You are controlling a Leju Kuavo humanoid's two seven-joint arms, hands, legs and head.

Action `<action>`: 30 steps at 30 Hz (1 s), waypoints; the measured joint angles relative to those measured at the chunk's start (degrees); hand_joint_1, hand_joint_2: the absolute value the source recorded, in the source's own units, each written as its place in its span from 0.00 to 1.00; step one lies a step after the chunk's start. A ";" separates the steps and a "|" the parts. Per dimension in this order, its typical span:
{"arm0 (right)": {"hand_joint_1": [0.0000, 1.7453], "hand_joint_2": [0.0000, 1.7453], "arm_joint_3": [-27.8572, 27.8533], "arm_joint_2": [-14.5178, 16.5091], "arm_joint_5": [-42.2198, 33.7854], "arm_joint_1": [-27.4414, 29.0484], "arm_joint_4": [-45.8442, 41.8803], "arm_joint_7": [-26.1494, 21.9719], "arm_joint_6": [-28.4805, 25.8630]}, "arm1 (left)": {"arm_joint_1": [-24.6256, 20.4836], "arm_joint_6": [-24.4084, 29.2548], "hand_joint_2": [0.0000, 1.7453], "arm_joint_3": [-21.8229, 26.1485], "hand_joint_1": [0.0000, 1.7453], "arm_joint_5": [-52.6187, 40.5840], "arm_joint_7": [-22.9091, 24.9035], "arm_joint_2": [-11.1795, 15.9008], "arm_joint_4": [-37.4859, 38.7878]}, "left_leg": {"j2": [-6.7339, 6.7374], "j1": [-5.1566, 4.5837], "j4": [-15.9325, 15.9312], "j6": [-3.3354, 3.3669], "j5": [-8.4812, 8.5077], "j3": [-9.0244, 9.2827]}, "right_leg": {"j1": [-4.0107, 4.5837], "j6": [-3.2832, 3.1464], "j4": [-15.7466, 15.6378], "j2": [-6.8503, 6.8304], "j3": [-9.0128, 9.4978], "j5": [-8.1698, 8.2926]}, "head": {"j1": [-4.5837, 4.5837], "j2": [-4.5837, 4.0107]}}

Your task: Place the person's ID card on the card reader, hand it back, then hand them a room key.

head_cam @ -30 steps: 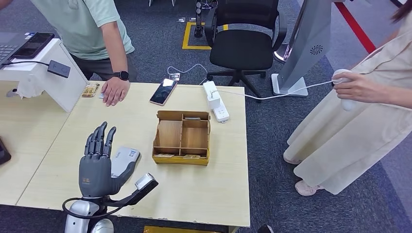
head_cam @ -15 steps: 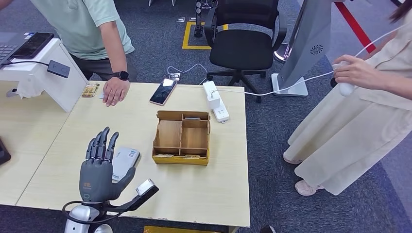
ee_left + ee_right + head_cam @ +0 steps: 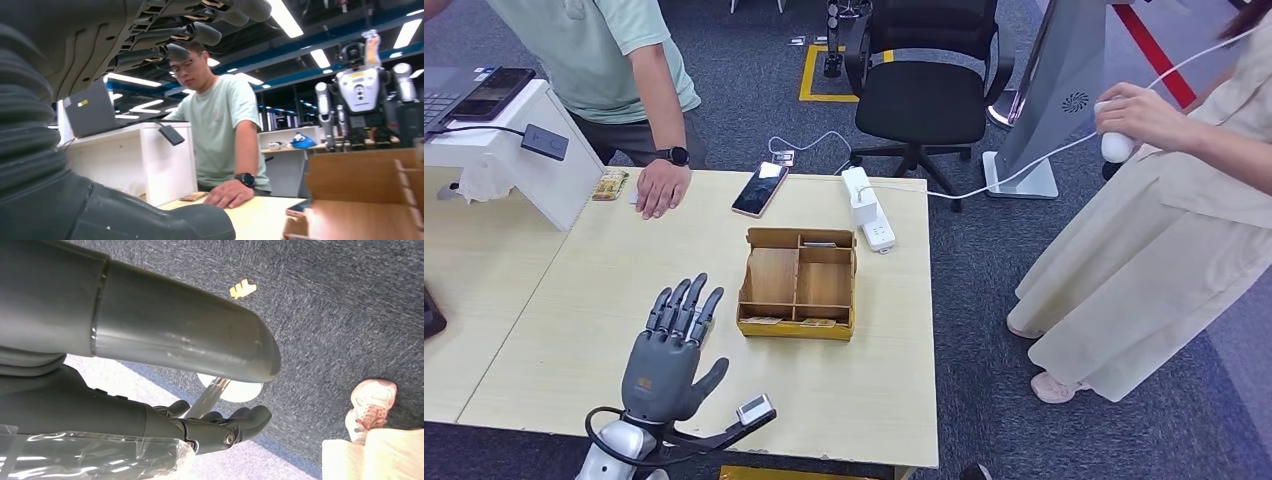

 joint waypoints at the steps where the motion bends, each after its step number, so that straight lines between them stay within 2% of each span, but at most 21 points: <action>1: 0.00 0.00 0.07 0.00 0.00 -0.07 0.11 0.02 -0.01 | -0.26 -0.05 1.00 -1.24 0.00 -0.21 0.34 0.99 0.42 | 0.00 0.00 0.00 0.00 0.00 0.00 | 0.00 0.00 0.00 0.00 0.00 0.00 | -0.01 0.01; 8: 0.00 0.00 1.38 0.00 0.00 -0.72 1.23 0.20 -0.37 | -3.14 -0.48 1.00 -7.84 0.00 -0.63 4.64 8.31 2.98 | 0.01 0.02 -0.01 0.00 0.00 -0.01 | 0.01 -0.02 0.00 0.01 -0.02 -0.01 | 0.00 0.01; 10: 0.00 0.00 1.68 0.00 0.00 -0.92 1.54 0.34 -0.48 | -4.01 -0.70 1.00 -8.76 0.00 -0.57 4.51 9.61 3.51 | 0.01 0.02 -0.01 0.00 0.01 -0.01 | 0.01 -0.02 0.01 0.01 -0.01 -0.01 | 0.00 0.01; 22: 0.00 0.00 2.91 -0.02 0.00 -1.07 2.56 0.56 -0.52 | -5.22 -2.41 1.00 -10.87 0.00 0.32 2.98 10.11 5.01 | 0.01 -0.01 -0.01 0.00 0.00 -0.03 | 0.01 -0.02 0.00 0.01 -0.03 -0.01 | 0.00 0.00; 30: 0.00 0.00 3.86 -0.02 0.00 -1.06 2.98 1.04 -0.57 | -5.78 -6.69 1.00 -11.10 0.00 5.27 2.09 9.78 6.85 | 0.01 0.02 -0.01 -0.01 0.00 -0.02 | 0.01 -0.02 0.01 0.02 -0.03 -0.01 | -0.01 0.01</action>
